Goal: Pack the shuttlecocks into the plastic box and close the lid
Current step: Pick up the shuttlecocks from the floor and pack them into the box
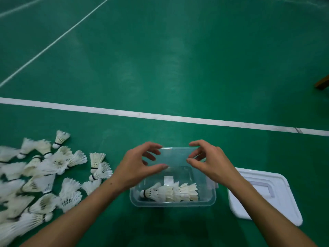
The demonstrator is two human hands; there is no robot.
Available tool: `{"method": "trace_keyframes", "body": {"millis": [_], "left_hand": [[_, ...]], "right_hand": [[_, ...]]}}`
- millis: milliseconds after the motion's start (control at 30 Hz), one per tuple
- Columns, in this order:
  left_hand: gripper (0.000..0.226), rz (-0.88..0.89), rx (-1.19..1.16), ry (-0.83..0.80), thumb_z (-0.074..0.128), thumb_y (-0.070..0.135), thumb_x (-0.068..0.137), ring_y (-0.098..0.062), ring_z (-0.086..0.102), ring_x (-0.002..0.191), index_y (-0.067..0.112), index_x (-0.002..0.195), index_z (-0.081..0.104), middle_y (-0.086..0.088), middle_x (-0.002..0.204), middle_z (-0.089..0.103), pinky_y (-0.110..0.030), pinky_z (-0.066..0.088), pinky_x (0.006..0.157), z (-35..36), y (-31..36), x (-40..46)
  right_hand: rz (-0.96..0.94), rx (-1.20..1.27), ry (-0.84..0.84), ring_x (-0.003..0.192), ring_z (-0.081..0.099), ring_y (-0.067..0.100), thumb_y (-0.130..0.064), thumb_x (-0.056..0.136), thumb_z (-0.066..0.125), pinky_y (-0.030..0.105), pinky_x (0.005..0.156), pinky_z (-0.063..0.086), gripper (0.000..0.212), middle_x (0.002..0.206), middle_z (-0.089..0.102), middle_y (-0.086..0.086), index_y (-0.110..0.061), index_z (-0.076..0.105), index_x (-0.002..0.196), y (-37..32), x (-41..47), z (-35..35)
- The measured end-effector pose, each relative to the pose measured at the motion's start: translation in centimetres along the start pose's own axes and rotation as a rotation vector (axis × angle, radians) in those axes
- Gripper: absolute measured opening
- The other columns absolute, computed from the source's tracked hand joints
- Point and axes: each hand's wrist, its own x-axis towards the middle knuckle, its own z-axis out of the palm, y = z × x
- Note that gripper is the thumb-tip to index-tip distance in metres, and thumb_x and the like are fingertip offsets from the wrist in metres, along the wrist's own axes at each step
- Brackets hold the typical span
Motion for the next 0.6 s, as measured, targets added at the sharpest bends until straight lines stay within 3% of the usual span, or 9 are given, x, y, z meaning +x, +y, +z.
{"method": "trace_keyframes", "body": {"millis": [167, 267, 433, 600], "left_hand": [[0.050, -0.145, 0.002, 0.216, 0.088, 0.041, 0.076, -0.010, 0.074, 0.096, 0.033, 0.122, 0.070, 0.010, 0.108, 0.076, -0.030, 0.064, 0.078, -8.5, -4.2, -4.5], [0.043, -0.244, 0.085, 0.259, 0.088, 0.033, 0.081, -0.007, 0.074, 0.091, 0.031, 0.120, 0.070, 0.008, 0.105, 0.076, -0.033, 0.065, 0.079, -12.3, -8.3, -7.8], [0.044, -0.394, 0.236, 0.205, 0.090, 0.038, 0.078, 0.004, 0.071, 0.090, 0.036, 0.116, 0.068, 0.016, 0.102, 0.076, -0.035, 0.064, 0.084, -14.4, -15.4, -11.6], [0.059, -0.369, 0.350, 0.060, 0.090, 0.053, 0.073, 0.007, 0.064, 0.098, 0.043, 0.125, 0.063, 0.025, 0.113, 0.069, -0.029, 0.058, 0.086, -12.7, -18.3, -11.8]], "right_hand": [[-0.152, -0.011, -0.094, 0.087, 0.071, 0.000, -0.037, 0.090, 0.079, 0.038, 0.086, 0.061, 0.046, 0.098, 0.075, -0.017, -0.030, 0.060, 0.132, -5.5, 2.6, 4.1], [-0.267, -0.030, -0.130, 0.085, 0.071, 0.001, -0.034, 0.093, 0.075, 0.037, 0.086, 0.061, 0.038, 0.099, 0.076, -0.015, -0.026, 0.063, 0.128, -9.3, 4.7, 7.1], [-0.382, -0.058, -0.216, 0.086, 0.071, 0.011, -0.027, 0.095, 0.071, 0.039, 0.085, 0.061, 0.020, 0.099, 0.077, -0.005, -0.018, 0.071, 0.113, -15.3, 8.2, 13.3], [-0.310, -0.123, -0.381, 0.096, 0.070, 0.022, -0.025, 0.095, 0.070, 0.044, 0.090, 0.059, 0.035, 0.107, 0.076, 0.005, -0.015, 0.061, 0.128, -18.9, 11.3, 19.8]]}}
